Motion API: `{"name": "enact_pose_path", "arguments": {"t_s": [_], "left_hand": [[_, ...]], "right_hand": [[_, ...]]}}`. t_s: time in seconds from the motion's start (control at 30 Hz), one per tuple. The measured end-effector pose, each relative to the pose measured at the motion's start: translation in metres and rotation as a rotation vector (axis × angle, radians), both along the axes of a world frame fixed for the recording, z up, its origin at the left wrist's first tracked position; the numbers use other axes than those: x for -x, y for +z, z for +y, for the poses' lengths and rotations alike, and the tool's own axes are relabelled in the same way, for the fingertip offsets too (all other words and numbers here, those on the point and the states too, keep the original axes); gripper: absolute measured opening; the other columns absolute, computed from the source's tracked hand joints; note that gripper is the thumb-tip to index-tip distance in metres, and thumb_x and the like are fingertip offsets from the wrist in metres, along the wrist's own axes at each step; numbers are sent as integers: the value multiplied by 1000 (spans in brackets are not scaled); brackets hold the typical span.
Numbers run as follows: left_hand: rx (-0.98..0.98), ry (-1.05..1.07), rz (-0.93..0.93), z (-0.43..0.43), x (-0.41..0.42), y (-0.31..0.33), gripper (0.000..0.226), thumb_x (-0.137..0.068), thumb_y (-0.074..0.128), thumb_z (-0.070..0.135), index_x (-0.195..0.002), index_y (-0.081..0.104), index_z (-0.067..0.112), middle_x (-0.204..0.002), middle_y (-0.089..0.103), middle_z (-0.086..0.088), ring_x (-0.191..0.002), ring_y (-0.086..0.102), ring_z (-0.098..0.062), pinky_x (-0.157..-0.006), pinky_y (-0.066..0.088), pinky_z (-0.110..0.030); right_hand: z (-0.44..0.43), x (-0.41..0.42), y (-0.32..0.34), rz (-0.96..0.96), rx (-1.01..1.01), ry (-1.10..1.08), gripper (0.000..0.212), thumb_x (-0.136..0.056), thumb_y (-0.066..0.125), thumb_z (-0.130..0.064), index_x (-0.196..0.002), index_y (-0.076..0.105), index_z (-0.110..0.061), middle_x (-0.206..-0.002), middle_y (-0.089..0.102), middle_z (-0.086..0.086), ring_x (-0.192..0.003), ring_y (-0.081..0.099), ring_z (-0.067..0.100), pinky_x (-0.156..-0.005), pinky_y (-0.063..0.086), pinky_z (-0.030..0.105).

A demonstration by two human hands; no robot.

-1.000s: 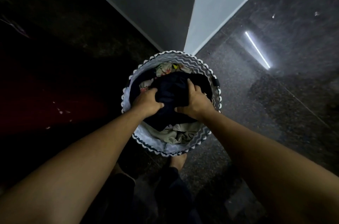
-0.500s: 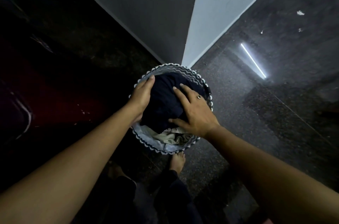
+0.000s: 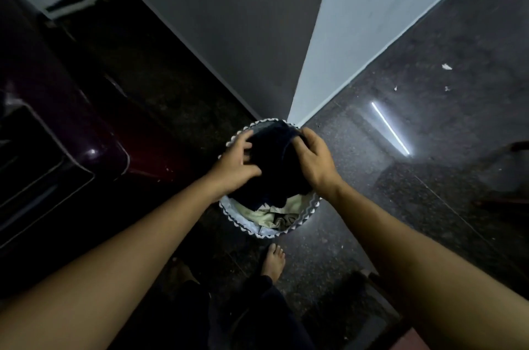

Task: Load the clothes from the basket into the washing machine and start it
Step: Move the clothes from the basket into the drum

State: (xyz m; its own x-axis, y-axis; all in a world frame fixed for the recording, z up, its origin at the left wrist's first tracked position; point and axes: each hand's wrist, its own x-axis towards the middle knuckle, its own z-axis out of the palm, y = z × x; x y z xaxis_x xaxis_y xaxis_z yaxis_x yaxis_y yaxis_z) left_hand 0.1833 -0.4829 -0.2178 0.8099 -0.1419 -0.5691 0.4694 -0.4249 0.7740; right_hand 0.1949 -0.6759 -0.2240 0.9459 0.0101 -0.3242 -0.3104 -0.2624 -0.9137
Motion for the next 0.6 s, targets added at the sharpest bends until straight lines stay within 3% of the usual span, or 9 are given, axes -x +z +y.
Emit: {"name": "enact_pose_path", "arguments": {"t_s": [0.13,0.2,0.3,0.4,0.5,0.6], "left_hand": [[33,-146,-120,-11,9,52,114,-68,89,37,-155,16,38,-152,42,8,-138,45,-12,-114,40,-38],[-23,-84,-175,-14,4,85,107,-64,86,49,-151,23,45,-148,51,6,-135,50,-11,-112,43,-37],[-12,27,-230,-14,-5,144,62,-76,72,32,-134,54,40,-124,69,0,-115,65,-19,-101,52,-46],[68,147,-232,-16,-12,197,33,-89,67,13,-111,66,38,-103,73,5,-102,69,-18,-95,56,-42],[142,172,-283,-18,-18,245,30,-91,66,8,-107,64,33,-100,71,7,-98,68,-14,-84,56,-28],[129,74,-355,-19,-23,287,32,-85,70,4,-114,63,17,-101,72,-2,-93,68,-14,-80,55,-28]], "right_hand": [[5,-8,69,-65,-97,59,17,-95,64,-18,-88,61,-2,-76,61,4,-73,58,14,-70,49,37],[9,-11,110,-103,-160,137,25,-90,70,-19,-87,58,3,-74,59,9,-71,56,17,-67,47,35],[6,-11,172,-156,-183,241,30,-87,74,-27,-88,59,-1,-74,59,12,-70,57,21,-65,45,34],[-13,-4,215,-317,68,313,43,-82,75,-53,-112,63,-24,-99,70,-3,-91,67,10,-78,54,34],[-29,16,235,-388,238,439,80,-75,80,-62,-141,44,-36,-127,62,-16,-115,61,0,-94,52,28],[-24,27,240,-367,158,487,88,-72,86,-55,-145,39,-40,-135,58,-18,-123,57,-1,-102,52,35]]}}
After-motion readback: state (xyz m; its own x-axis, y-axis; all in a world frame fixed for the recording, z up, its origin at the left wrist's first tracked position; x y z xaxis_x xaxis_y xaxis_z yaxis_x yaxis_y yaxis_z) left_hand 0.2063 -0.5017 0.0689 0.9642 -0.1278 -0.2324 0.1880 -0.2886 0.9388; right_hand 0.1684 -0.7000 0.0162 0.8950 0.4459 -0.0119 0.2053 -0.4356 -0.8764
